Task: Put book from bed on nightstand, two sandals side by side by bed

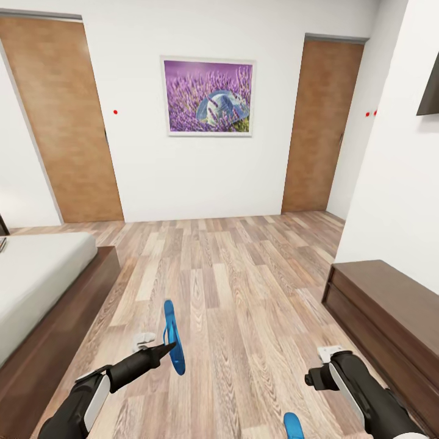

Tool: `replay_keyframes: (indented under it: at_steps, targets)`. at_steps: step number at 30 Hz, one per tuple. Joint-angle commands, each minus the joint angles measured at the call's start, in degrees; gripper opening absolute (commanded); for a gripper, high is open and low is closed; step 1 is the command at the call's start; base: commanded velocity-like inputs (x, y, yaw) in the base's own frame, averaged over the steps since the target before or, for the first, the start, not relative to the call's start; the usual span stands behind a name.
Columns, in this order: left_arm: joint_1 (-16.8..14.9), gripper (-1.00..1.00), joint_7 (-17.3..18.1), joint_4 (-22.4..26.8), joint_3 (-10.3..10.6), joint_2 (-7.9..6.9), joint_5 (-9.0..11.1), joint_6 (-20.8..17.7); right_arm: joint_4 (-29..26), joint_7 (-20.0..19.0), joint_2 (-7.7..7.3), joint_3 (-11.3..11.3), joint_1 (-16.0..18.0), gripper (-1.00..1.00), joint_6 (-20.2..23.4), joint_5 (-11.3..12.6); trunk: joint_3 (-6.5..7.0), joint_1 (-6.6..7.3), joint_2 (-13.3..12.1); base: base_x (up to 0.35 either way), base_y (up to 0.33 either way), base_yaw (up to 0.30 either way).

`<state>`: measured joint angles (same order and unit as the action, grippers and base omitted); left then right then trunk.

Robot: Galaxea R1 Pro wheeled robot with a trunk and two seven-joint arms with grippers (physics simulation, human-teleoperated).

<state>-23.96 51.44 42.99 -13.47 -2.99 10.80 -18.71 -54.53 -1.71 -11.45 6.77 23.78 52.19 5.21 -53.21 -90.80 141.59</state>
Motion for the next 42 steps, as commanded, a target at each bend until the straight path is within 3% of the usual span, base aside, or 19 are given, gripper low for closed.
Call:
replay_keyframes:
  at_steps: [1, 4, 30, 32, 33, 37, 42]
  targets:
    - [-0.04, -1.00, 0.16, 0.00, -0.07, 0.00, 0.44, -0.55, -0.05, 0.27, -0.07, 0.17, 0.04, 1.00, 0.21, 0.50, -0.24, -0.21, 0.44, 0.000, 0.000, 0.000]
    - [-0.04, -1.00, 0.16, 0.01, -0.06, 0.00, 0.43, -0.54, -0.01, 0.30, -0.07, 0.17, 0.04, 1.00, 0.20, 0.50, -0.78, -0.87, 1.64, 0.000, 0.000, 0.000]
    - [-0.04, -1.00, 0.01, 0.01, -0.05, 0.09, 0.30, -0.40, 1.09, 0.51, -0.06, 0.24, 0.04, 1.00, -1.21, 0.58, -6.54, -1.54, 1.99, 0.000, 0.000, 0.000]
    - [-0.04, -1.00, -0.01, 0.01, -0.06, 0.09, 0.28, -0.41, 3.51, 0.54, -0.03, 0.25, 0.04, 1.00, -5.79, 0.58, -6.98, -1.59, 2.02, 0.000, 0.000, 0.000]
    - [-0.04, -1.00, -0.01, 0.00, -0.06, 0.09, 0.28, -0.42, 6.86, 0.56, 0.01, 0.25, 0.04, 1.00, -12.18, 0.60, -7.21, -1.62, 2.03, 0.000, 0.000, 0.000]
    - [-0.04, -1.00, -0.02, 0.02, -0.04, 0.09, 0.34, -0.48, 16.58, 0.62, 0.54, 0.25, 0.04, 1.00, -25.78, 0.66, -8.09, -1.72, 2.09, 0.000, 0.000, 0.000]
    - [-0.04, -1.00, 0.04, 0.06, 0.02, 0.06, 0.36, -0.58, 22.49, 0.65, 6.00, 0.18, 0.04, 1.00, -31.07, 0.68, -9.20, -1.85, 2.15, 0.000, 0.000, 0.000]
